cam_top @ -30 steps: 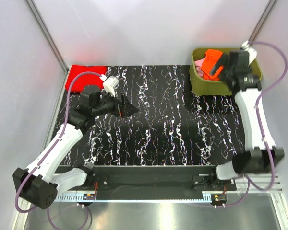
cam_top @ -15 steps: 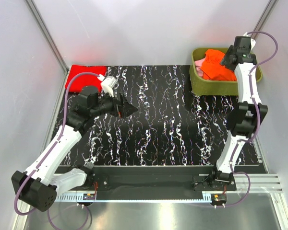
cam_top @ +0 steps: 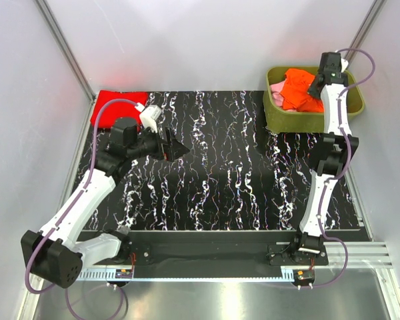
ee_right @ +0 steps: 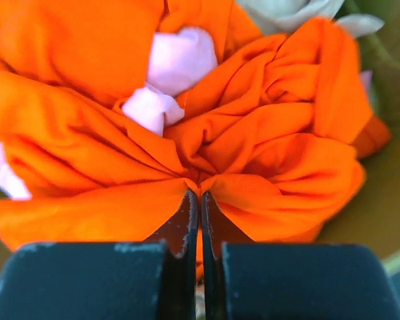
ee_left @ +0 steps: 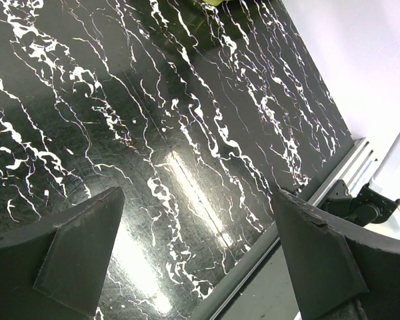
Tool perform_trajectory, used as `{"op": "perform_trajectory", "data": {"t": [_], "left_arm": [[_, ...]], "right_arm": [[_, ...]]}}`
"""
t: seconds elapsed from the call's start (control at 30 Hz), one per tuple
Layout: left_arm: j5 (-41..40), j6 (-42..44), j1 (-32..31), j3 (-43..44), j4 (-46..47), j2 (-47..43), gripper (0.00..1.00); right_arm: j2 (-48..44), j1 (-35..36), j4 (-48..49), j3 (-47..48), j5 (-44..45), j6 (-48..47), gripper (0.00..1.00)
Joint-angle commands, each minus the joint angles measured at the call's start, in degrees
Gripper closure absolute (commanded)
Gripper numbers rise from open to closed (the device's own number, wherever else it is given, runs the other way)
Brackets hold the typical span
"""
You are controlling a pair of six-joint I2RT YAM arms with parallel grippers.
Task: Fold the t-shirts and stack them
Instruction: Grab the tshirt from the pile, then move the tshirt to the center of the board
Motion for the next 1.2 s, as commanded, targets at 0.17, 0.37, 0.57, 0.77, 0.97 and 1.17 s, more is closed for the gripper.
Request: {"op": "perform_trajectory", "data": {"t": [0.17, 0.37, 0.57, 0.77, 0.97, 1.17], "left_arm": [[0.6, -0.8, 0.5, 0.6, 2.3, -0.2, 0.01], [2.7, -1.7, 1.0, 0.4, 3.3, -0.4, 0.01], [3.8, -5.8, 4.3, -1.2, 6.1, -1.7, 0.01], [9.2, -11.4, 7.9, -3.8, 11.7, -0.2, 0.01], [15.7, -13.9, 9.9, -2.8, 14.9, 2.7, 0.01], [16.8, -13.8, 9.8, -1.4, 15.0, 2.6, 0.01]], "right_arm": [[-12.4, -0.4, -0.8, 13.1, 6.4, -3.4, 1.00], [-25.3, -0.5, 3.0, 12.7, 2.4, -1.5, 1.00], [-38.3, -0.4, 3.1, 7.3, -14.9, 7.2, 1.00], [-45.1, -0.3, 3.5, 2.5, -37.5, 15.0, 1.00], [-47.1, 0.3, 7.7, 1.1, -53.5, 23.5, 1.00], [-47.1, 0.5, 10.8, 4.3, -60.1, 30.2, 1.00]]}}
